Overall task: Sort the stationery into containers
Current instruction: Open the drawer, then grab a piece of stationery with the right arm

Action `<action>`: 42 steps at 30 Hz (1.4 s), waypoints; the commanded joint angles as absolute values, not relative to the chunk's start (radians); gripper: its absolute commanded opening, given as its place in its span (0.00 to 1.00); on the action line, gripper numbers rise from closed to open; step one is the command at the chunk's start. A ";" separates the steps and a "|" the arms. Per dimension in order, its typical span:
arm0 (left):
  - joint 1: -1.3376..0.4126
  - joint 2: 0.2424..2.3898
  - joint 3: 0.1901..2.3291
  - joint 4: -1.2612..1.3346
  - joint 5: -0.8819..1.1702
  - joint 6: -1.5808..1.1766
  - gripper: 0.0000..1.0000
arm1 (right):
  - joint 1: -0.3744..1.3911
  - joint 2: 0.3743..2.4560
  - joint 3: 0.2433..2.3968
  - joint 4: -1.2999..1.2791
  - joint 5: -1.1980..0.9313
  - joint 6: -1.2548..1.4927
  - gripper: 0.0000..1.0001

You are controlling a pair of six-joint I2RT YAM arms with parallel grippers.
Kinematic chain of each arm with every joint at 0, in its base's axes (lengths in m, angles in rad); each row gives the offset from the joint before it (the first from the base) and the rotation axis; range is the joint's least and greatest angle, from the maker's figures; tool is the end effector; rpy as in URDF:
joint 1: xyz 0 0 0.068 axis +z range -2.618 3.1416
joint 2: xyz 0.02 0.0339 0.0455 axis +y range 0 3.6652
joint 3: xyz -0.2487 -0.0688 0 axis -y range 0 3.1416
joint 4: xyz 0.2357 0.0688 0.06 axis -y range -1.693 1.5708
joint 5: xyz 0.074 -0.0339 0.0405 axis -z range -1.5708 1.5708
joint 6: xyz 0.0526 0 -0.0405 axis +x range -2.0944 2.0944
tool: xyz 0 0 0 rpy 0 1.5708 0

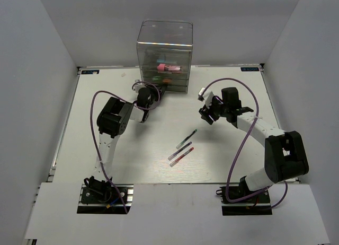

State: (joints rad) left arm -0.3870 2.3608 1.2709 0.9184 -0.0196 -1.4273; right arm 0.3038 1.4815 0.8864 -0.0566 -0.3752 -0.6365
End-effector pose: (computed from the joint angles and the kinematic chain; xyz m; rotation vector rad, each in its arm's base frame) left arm 0.4482 -0.1816 0.0857 -0.9746 1.6695 -1.2700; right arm 0.3038 0.1154 0.2042 -1.1647 1.8421 0.2284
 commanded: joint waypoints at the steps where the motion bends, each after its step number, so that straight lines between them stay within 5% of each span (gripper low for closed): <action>1: -0.376 2.329 1.220 0.982 -0.046 -1.397 0.00 | 0.301 1.477 0.911 -0.064 -0.413 -0.649 0.66; 4: -0.386 2.296 1.157 1.041 -0.037 -1.397 0.00 | 0.302 1.480 0.914 -0.075 -0.437 -0.663 0.72; 6: -0.397 2.252 1.089 1.069 -0.037 -1.370 0.00 | 0.304 1.480 0.919 -0.106 -0.485 -0.684 0.89; 17: -0.428 2.096 0.882 1.038 0.061 -1.316 0.00 | 0.301 1.496 0.954 -0.236 -0.707 -0.921 0.89; 21: -0.417 2.077 0.934 0.919 0.115 -1.281 0.51 | 0.307 1.542 1.005 -0.389 -0.793 -1.143 0.89; 25: -0.407 2.028 0.946 0.839 0.115 -1.256 0.61 | 0.311 1.591 1.063 -0.538 -0.813 -1.325 0.87; 33: -0.416 1.789 0.793 0.615 0.123 -1.065 0.56 | 0.345 1.770 1.204 -0.816 -0.732 -1.695 0.53; 36: -0.416 1.691 0.711 0.503 0.126 -1.022 0.39 | 0.373 1.786 1.213 -0.844 -0.696 -1.762 0.50; 38: -0.403 1.580 0.669 0.433 0.172 -0.999 0.15 | 0.388 1.801 1.203 -0.839 -0.674 -1.785 0.50; 42: -0.403 1.349 0.589 0.250 0.161 -0.939 0.07 | 0.428 1.824 1.193 -0.816 -0.637 -1.781 0.54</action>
State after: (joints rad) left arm -0.4084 1.4963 0.6228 0.4129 0.1425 -1.0180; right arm 0.4038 1.8099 1.1782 -0.7837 -0.6640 -1.7260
